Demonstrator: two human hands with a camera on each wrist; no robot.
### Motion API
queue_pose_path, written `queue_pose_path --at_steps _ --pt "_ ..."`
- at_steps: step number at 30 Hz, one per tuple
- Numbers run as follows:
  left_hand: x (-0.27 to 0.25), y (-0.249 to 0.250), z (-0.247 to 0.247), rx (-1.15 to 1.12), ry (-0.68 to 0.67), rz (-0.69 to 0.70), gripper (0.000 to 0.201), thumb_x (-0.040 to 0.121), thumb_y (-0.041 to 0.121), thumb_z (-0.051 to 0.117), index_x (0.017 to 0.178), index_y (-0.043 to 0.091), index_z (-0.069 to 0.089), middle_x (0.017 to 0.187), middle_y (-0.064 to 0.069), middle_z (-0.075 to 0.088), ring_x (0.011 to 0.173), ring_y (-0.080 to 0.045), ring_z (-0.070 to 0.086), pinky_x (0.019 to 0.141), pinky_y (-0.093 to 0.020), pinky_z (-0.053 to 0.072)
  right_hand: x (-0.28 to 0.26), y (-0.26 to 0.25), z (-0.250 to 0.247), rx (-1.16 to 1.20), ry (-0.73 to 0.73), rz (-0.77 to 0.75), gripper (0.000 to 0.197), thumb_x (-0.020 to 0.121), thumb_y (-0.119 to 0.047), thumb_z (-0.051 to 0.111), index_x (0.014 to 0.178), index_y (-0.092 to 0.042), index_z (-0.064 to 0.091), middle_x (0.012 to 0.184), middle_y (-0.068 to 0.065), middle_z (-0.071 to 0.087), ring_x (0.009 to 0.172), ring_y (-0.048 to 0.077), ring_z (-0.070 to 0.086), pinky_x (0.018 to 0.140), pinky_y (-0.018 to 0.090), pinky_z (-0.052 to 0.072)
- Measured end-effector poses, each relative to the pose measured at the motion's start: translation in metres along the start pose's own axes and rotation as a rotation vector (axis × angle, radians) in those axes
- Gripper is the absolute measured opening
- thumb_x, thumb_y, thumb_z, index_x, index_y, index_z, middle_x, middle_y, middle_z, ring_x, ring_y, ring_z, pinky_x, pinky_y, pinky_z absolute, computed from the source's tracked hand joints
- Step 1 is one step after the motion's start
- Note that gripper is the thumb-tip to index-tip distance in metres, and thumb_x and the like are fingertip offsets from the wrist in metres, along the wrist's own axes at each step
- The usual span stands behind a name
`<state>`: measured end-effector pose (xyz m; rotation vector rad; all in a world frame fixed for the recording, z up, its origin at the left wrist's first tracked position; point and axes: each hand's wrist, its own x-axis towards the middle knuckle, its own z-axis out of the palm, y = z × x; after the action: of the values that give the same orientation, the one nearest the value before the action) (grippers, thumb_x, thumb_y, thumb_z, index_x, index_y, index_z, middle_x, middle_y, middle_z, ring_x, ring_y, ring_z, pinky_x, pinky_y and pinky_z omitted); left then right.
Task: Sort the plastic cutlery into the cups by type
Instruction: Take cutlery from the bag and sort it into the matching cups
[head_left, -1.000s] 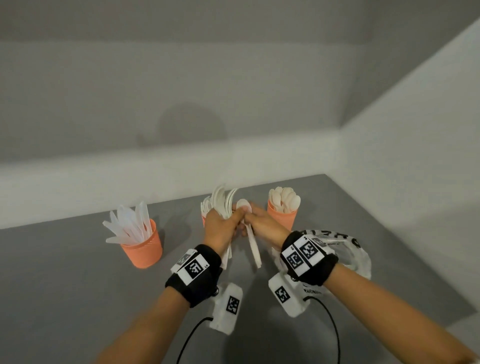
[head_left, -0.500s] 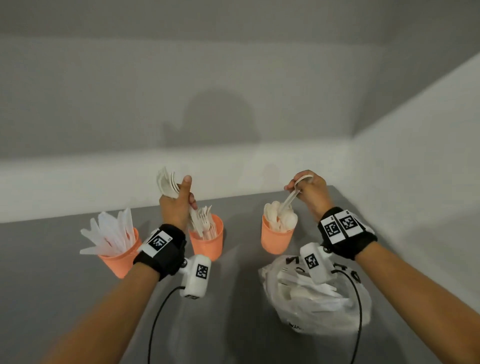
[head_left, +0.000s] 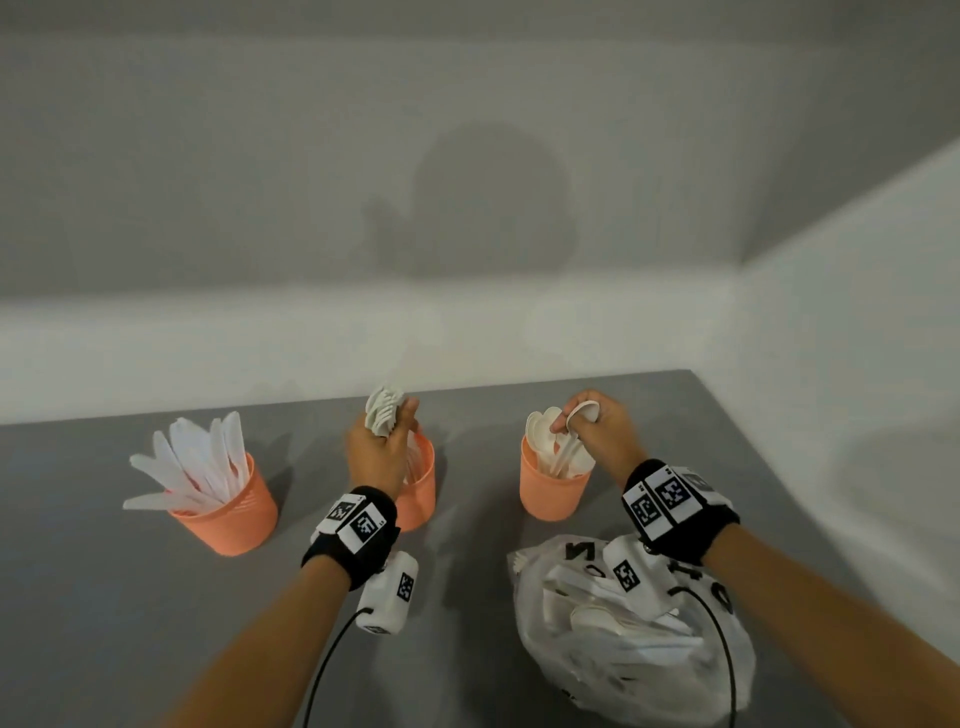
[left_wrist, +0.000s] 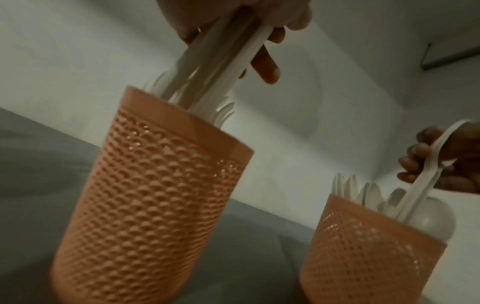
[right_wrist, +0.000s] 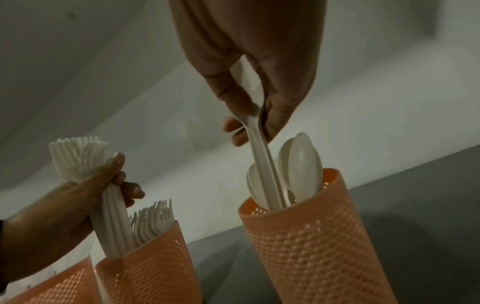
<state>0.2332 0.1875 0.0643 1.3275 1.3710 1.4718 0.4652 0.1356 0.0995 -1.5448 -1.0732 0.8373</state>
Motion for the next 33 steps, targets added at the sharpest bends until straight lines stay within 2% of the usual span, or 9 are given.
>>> queue_pose_path --at_steps 4,8,10,14,19,23,26,30,33 --pt "0.007 -0.015 -0.001 -0.002 0.107 -0.033 0.048 0.08 0.046 0.065 0.098 0.001 0.062 0.103 -0.018 0.063 0.091 -0.02 0.063 0.084 -0.036 0.053 -0.001 0.004 0.002 -0.056 0.016 0.006 0.027 0.077 0.008 0.05 0.067 -0.017 0.05 0.073 0.011 0.062 0.06 0.013 0.058 0.061 0.015 0.046" --pt "0.013 -0.025 -0.004 0.059 0.145 -0.01 0.066 0.073 0.068 0.057 0.088 0.004 0.056 0.093 -0.027 0.06 0.088 -0.042 0.059 0.077 -0.053 0.052 0.001 0.01 0.001 -0.085 0.047 0.009 0.024 0.078 0.007 0.05 0.069 -0.016 0.051 0.075 0.011 0.063 0.064 0.014 0.059 0.059 0.015 0.046" --pt "0.009 -0.024 -0.006 0.135 0.143 0.017 0.06 0.075 0.063 0.058 0.088 0.004 0.056 0.091 -0.023 0.06 0.087 -0.039 0.058 0.076 -0.05 0.051 -0.002 0.013 0.001 -0.14 0.061 -0.008 0.021 0.078 0.008 0.049 0.075 -0.012 0.054 0.071 0.005 0.063 0.059 0.007 0.059 0.054 0.009 0.044" --pt "-0.002 -0.022 -0.007 0.224 0.035 0.125 0.028 0.075 0.026 0.068 0.084 0.001 0.06 0.092 -0.006 0.053 0.086 -0.024 0.053 0.076 -0.031 0.041 -0.004 0.02 0.006 -0.287 0.095 -0.08 0.029 0.074 0.01 0.046 0.081 -0.016 0.056 0.088 0.003 0.062 0.08 0.021 0.056 0.067 0.024 0.042" --pt "0.001 -0.027 -0.009 0.256 -0.008 0.129 0.034 0.079 0.005 0.068 0.11 0.003 0.055 0.109 -0.006 0.058 0.1 -0.021 0.055 0.088 -0.032 0.043 -0.003 0.021 0.012 -0.507 0.087 -0.181 0.034 0.073 0.013 0.044 0.096 -0.006 0.061 0.106 0.01 0.06 0.103 0.025 0.05 0.081 0.023 0.034" --pt "0.005 -0.029 -0.013 0.413 -0.17 0.24 0.038 0.092 0.012 0.051 0.13 0.015 0.048 0.134 -0.004 0.051 0.114 -0.018 0.053 0.096 -0.034 0.044 -0.001 0.024 0.013 -0.676 0.083 -0.227 0.039 0.071 0.013 0.046 0.106 0.002 0.06 0.112 0.017 0.059 0.107 0.032 0.05 0.09 0.033 0.039" --pt "0.005 -0.028 -0.015 0.632 -0.248 0.336 0.039 0.093 0.015 0.038 0.129 0.008 0.053 0.14 -0.011 0.047 0.123 -0.03 0.051 0.099 -0.041 0.045 -0.002 0.021 0.016 -0.759 0.082 -0.297 0.038 0.073 0.006 0.044 0.108 0.005 0.059 0.112 0.022 0.059 0.108 0.038 0.051 0.097 0.039 0.036" --pt "0.001 -0.02 -0.011 0.878 -0.378 0.3 0.076 0.086 0.047 0.009 0.141 0.001 0.035 0.15 -0.016 0.034 0.141 -0.028 0.029 0.115 -0.036 0.025 -0.009 0.019 0.019 -1.114 -0.114 -0.156 0.079 0.074 -0.033 0.004 0.141 -0.003 0.031 0.152 0.015 0.026 0.144 0.026 0.018 0.117 0.044 0.006" --pt "0.0 -0.02 -0.005 1.054 -0.447 0.268 0.067 0.096 0.048 0.02 0.146 0.003 0.022 0.155 -0.013 0.022 0.145 -0.025 0.017 0.117 -0.035 0.019 -0.013 0.031 0.02 -1.261 -0.182 -0.09 0.103 0.06 -0.051 -0.019 0.148 -0.005 0.006 0.159 0.011 0.004 0.147 0.022 0.002 0.117 0.05 -0.001"
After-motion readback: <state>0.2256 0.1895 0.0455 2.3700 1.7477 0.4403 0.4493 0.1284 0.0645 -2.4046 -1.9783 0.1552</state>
